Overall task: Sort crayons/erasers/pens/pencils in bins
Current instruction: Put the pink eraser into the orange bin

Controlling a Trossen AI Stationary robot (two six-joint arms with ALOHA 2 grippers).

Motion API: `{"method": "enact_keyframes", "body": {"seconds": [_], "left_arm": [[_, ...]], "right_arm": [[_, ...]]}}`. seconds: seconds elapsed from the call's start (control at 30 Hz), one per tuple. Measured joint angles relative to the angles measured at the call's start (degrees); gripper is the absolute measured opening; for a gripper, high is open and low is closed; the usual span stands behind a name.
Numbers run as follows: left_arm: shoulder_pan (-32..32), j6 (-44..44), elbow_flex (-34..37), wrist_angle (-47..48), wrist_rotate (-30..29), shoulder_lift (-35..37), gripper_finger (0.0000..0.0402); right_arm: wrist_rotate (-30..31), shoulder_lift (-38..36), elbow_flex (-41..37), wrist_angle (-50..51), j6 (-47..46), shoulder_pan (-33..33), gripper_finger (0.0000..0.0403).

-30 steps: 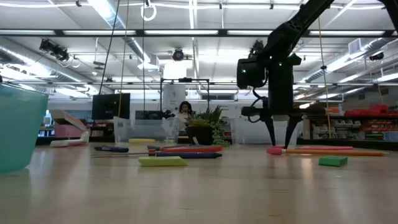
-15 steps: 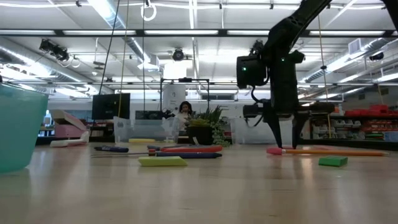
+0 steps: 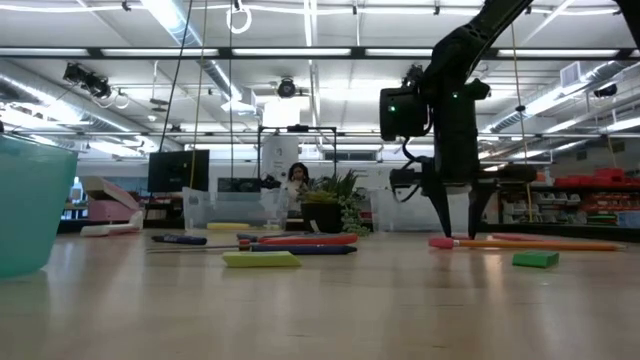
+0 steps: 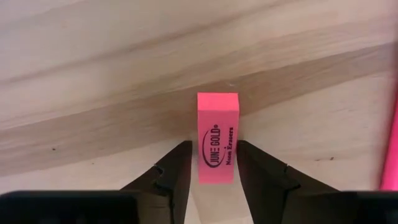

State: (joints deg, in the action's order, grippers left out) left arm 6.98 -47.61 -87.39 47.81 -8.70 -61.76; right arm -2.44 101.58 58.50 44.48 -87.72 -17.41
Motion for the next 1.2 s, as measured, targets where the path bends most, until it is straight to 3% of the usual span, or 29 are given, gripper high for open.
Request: {"method": "enact_keyframes", "body": {"seconds": [0.33, 0.6, 0.83, 0.93, 1.07, 1.2], "left_arm": [[-0.01, 1.84, -0.01, 0.0, 0.63, 0.0, 0.008], [0.0, 3.4, 0.0, 0.0, 2.55, 0.0, 0.0086], [0.0, 4.84, 0.0, -0.02, 4.91, 0.0, 0.0081], [0.0, 5.32, 0.0, -0.02, 5.48, 0.02, 0.0081], [0.0, 7.77, 0.0, -0.01, 5.47, 0.02, 0.0084], [0.0, 7.75, 0.0, 0.0, 5.85, 0.02, 0.0083]], "right_arm": [[1.13, -0.71, 0.2, 0.06, 2.99, 3.27, 0.0042], [0.71, -7.48, 3.07, 5.42, 3.85, 8.24, 0.0024], [1.12, -15.53, 3.54, 6.41, -5.18, 15.44, 0.0006], [4.21, -16.7, 3.56, 6.94, -6.87, 17.61, 0.0009], [9.07, -15.65, 3.56, 7.2, -0.62, 16.89, 0.0019], [9.53, -12.46, 3.56, 4.43, 11.91, 14.55, 0.0041]]}}
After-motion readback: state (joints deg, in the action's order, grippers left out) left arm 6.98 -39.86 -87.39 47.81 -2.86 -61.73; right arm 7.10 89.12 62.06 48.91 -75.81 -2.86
